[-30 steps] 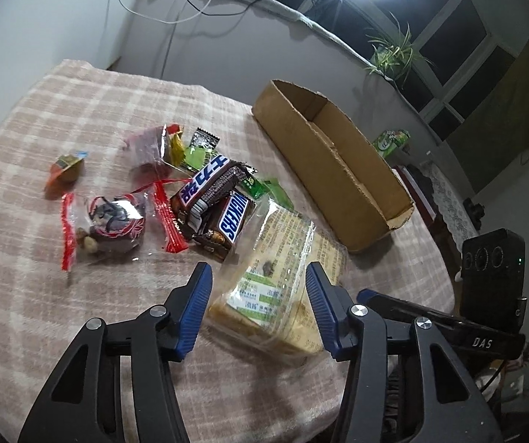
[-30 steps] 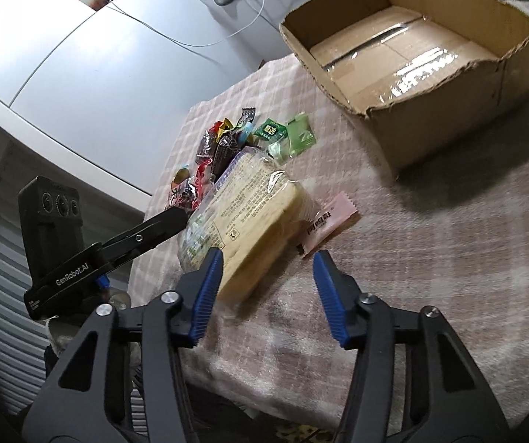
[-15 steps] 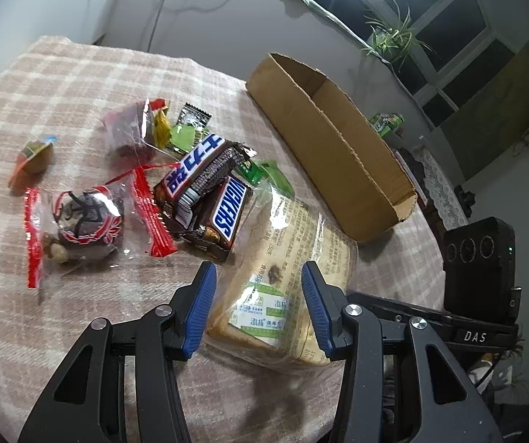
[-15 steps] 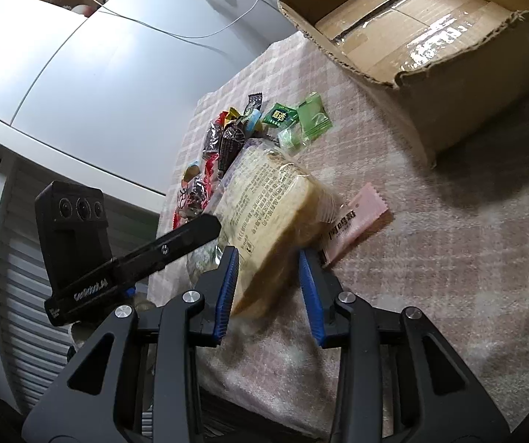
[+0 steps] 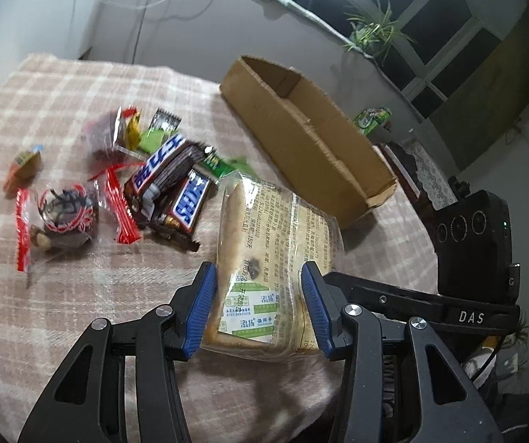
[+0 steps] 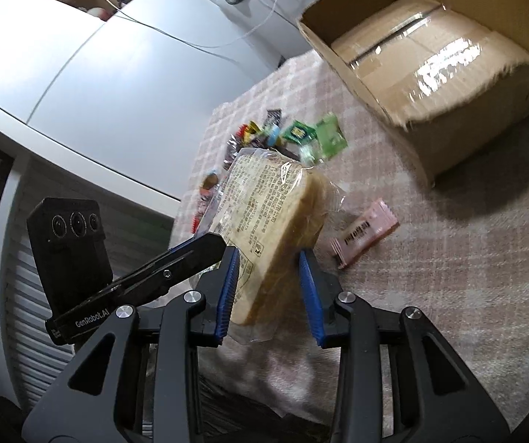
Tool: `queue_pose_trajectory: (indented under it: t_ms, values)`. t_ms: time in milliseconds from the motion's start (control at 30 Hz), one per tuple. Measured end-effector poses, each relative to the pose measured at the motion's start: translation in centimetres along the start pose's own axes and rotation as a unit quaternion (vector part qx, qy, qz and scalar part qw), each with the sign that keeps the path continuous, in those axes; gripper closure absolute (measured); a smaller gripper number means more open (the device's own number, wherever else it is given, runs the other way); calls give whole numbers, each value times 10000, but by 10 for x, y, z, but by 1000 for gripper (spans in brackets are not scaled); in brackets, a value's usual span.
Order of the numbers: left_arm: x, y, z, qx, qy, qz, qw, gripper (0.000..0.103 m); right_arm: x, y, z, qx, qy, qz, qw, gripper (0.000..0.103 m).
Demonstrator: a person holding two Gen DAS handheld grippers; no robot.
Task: Organize snacks
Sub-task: 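Carry the bread loaf into the cardboard box and open the right tool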
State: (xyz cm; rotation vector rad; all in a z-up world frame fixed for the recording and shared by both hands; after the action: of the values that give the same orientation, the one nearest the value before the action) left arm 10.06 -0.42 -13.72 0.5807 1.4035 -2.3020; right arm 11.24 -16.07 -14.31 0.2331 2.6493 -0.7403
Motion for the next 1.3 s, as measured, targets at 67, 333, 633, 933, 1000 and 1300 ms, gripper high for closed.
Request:
queue_pose_trajectory:
  t_ms: [67, 333, 633, 933, 1000, 1300]
  values:
    - [-3, -7, 5, -6, 43, 102, 9999, 58, -4, -7, -6, -3, -99, 57, 9999, 68]
    - [-25, -17, 29, 41, 249, 433, 9987, 58, -29, -32, -15, 71, -321, 309, 9990, 68]
    - [-54, -3, 60, 196, 405, 606, 9971, 58, -63, -66, -8, 359, -498, 585, 9964, 68]
    - [-83, 27, 95, 328, 475, 654, 9962, 58, -100, -90, 12, 691, -574, 760, 9931, 68]
    - [-87, 33, 99, 341, 493, 630, 9962, 58, -106, -94, 17, 764, -589, 771, 9923, 68]
    - [-105, 65, 121, 266, 606, 504, 9965, 58, -135, -100, 47, 1035, -568, 759, 9901, 68]
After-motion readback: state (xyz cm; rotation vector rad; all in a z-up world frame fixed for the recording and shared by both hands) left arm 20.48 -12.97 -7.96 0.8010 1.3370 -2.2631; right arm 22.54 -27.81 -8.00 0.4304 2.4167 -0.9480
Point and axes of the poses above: each gripper's, at about its wrist camera, not at the fingertips, and y roughly the way its jaws point, z to its right, x to its underside, the point moved 5 cm from there along y, roughly the way its jaws point, and after that the axes turned 7 degrees about -x, right-handed, at the moved point
